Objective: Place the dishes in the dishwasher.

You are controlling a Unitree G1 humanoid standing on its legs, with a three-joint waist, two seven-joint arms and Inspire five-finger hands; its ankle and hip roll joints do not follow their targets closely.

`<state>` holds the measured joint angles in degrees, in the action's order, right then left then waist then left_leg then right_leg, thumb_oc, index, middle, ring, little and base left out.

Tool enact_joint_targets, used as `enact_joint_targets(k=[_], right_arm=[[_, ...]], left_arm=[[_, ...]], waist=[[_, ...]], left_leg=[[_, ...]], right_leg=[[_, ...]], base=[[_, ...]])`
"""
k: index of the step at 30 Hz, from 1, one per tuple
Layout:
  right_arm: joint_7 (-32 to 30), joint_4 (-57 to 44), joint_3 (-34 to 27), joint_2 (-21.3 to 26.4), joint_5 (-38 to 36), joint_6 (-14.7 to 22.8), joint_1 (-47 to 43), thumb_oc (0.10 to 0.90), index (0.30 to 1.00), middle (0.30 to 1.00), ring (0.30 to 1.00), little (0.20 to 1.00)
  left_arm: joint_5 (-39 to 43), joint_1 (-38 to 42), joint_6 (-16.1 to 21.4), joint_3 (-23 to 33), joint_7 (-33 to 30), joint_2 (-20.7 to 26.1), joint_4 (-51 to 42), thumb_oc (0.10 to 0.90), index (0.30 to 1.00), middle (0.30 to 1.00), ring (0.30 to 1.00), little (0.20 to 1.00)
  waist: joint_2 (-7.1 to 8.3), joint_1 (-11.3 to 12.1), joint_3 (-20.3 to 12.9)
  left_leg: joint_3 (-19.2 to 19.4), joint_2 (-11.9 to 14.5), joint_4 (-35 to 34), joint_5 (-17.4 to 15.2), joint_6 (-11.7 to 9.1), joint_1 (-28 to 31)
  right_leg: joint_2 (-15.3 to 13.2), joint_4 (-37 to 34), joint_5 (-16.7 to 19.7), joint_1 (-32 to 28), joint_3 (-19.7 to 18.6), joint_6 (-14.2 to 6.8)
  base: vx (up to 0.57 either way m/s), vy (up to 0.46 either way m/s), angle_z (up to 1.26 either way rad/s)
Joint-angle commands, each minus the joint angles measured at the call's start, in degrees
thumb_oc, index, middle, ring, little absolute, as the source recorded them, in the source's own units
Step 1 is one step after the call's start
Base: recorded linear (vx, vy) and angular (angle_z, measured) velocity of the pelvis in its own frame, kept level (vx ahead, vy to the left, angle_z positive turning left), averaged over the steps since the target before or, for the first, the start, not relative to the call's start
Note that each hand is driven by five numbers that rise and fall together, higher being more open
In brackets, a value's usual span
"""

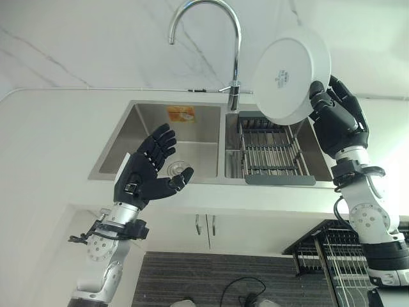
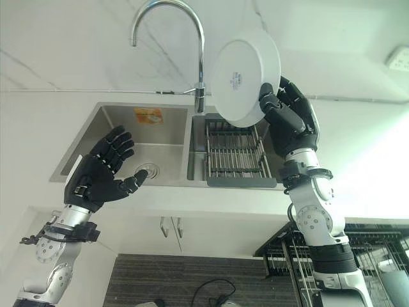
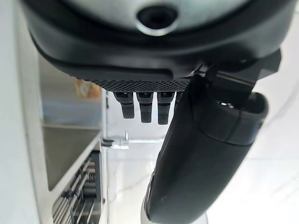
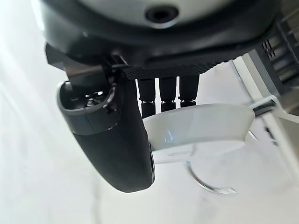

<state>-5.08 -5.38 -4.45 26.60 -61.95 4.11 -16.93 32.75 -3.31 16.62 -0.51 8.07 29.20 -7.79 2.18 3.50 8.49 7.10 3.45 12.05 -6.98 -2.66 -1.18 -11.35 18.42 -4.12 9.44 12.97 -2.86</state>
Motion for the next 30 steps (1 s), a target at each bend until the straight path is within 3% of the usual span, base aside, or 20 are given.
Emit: enact_joint_targets(k=[1, 3, 4, 9, 11, 12, 19, 23, 25, 27, 30], right_arm=[[3.04, -6.66, -5.26, 1.03, 0.77, 10.15, -7.08, 0.4, 0.3, 0.3, 0.3, 0.3], [2.28, -9.59, -6.1, 0.34, 0.02, 10.78, -4.66, 0.4, 0.3, 0.3, 0.3, 0.3], [2.68, -11.21, -7.82, -0.2, -0.52, 10.69, -2.62, 0.4, 0.3, 0.3, 0.3, 0.3], [2.26, -13.11, -8.01, -1.18, -1.49, 10.47, -0.97, 0.4, 0.3, 0.3, 0.3, 0.3], [2.87, -13.09, -7.71, -1.17, -2.89, 10.7, -0.68, 0.4, 0.3, 0.3, 0.3, 0.3], [4.79, -13.06, -7.05, -1.87, -5.04, 10.01, -0.31, 0.4, 0.3, 0.3, 0.3, 0.3], [5.28, -14.38, -4.88, -4.66, -5.76, 10.76, 0.81, 0.4, 0.3, 0.3, 0.3, 0.3], [4.64, -15.72, -4.2, -4.81, -6.6, 8.76, 0.82, 0.4, 0.3, 0.3, 0.3, 0.3], [4.84, -15.79, -4.22, -4.43, -7.15, 8.62, 0.85, 0.4, 0.3, 0.3, 0.3, 0.3], [6.88, -16.25, -4.96, -3.12, -9.52, 7.09, 1.69, 0.4, 0.3, 0.3, 0.3, 0.3], [7.11, -17.2, -5.28, -3.28, -9.89, 6.29, 2.13, 0.4, 0.3, 0.3, 0.3, 0.3]], left_arm=[[-2.33, 4.48, 7.96, 3.92, 0.02, 2.54, -8.66, 0.8, 0.9, 0.9, 0.9, 0.9], [-2.59, 4.83, 7.31, 4.18, 0.34, 3.19, -9.02, 0.8, 0.9, 0.9, 0.9, 0.9], [-3.31, 4.61, 7.12, 4.99, 1.02, 3.24, -9.67, 0.8, 0.9, 0.9, 0.9, 0.9], [-3.66, 4.19, 6.95, 5.1, 1.11, 3.64, -10.4, 0.8, 0.9, 0.9, 0.9, 0.9], [-3.88, 4.13, 7.14, 5.31, 0.5, 3.91, -10.63, 0.8, 0.9, 0.9, 0.9, 0.9], [-3.87, 4.23, 6.63, 5.87, 0.44, 4.08, -11.18, 0.8, 0.9, 0.9, 0.9, 0.9], [-4.17, 5.28, 5.41, 5.11, 1.6, 4.7, -11.32, 0.8, 0.9, 0.9, 0.9, 0.9], [-5.06, 6.09, 4.28, 3.97, 1.88, 3.84, -12.6, 0.8, 0.9, 0.9, 0.9, 0.9], [-5.12, 5.95, 4.31, 3.8, 1.74, 3.64, -12.74, 0.8, 0.9, 0.9, 0.9, 0.9], [-6.23, 4.73, 4.75, 2.71, 0.78, 2.38, -13.72, 0.8, 0.9, 0.9, 0.9, 0.9], [-7.72, 4.9, 5.16, 1.65, 0.88, 1.48, -14.1, 0.8, 0.9, 0.9, 0.9, 0.9]], waist=[[-0.36, -0.95, -3.46], [-0.8, -2.21, -3.61], [-0.75, -2.56, -3.5], [-0.85, -2.42, -3.11], [-0.64, -1.66, -3.12], [-0.67, -0.63, -3.04], [-0.34, 0.78, -3.08], [0.65, -0.15, -3.02], [0.83, -0.35, -3.09], [0.92, -1.41, -3.39], [1.33, -1.59, -2.86]], left_leg=[[0.96, -2.87, 5.14, -5.68, 2.32, 0.64], [-0.15, -3.94, 5.14, -7.95, 3.56, 0.03], [-2.01, -6.15, 5.14, -8.9, 4.38, -0.16], [-2.58, -7.09, 5.14, -9.13, 5.16, -0.14], [-1.27, -6.55, 5.14, -9.06, 5.47, -0.33], [0.27, -5.55, 5.14, -9.02, 5.7, -0.43], [2.85, -2.73, 5.14, -9.78, 5.7, 0.19], [4.4, 0.76, 5.14, -10.14, 4.25, 1.18], [4.86, 1.29, 5.14, -9.58, 3.91, 1.0], [5.82, 4.96, 5.14, -7.86, 1.39, 1.05], [6.33, 7.16, 5.14, -4.39, -0.07, -0.26]], right_leg=[[2.66, -1.23, -0.4, -0.73, 0.13, -2.79], [2.95, -1.23, 1.63, 2.0, -1.84, -4.22], [2.55, -1.23, 3.35, 3.96, -2.92, -5.23], [1.64, -1.23, 5.78, 6.23, -3.1, -5.6], [0.3, -1.23, 6.16, 5.23, -1.03, -5.59], [-1.66, -1.23, 6.2, 3.07, 0.82, -5.27], [-6.76, -1.23, 6.88, -0.1, 2.79, -5.92], [-4.31, -1.23, 1.77, -0.88, 2.35, -6.63], [-3.79, -1.23, 1.4, -0.61, 2.11, -6.43], [0.3, -1.23, -1.23, -1.05, 1.26, -4.37], [2.53, -1.23, -2.01, -1.65, 1.3, -2.3]], base=[[-0.1, 0.24, -0.2], [-0.12, 0.39, -0.34], [-0.09, 0.412, -0.3], [-0.08, 0.204, -0.41], [-0.2, 0.007, -0.38], [-0.22, -0.075, -0.52], [-0.08, -0.241, -0.48], [-0.03, -0.48, -0.06], [-0.01, -0.342, -0.08], [0.04, -0.667, -0.38], [0.0, -0.504, -0.62]])
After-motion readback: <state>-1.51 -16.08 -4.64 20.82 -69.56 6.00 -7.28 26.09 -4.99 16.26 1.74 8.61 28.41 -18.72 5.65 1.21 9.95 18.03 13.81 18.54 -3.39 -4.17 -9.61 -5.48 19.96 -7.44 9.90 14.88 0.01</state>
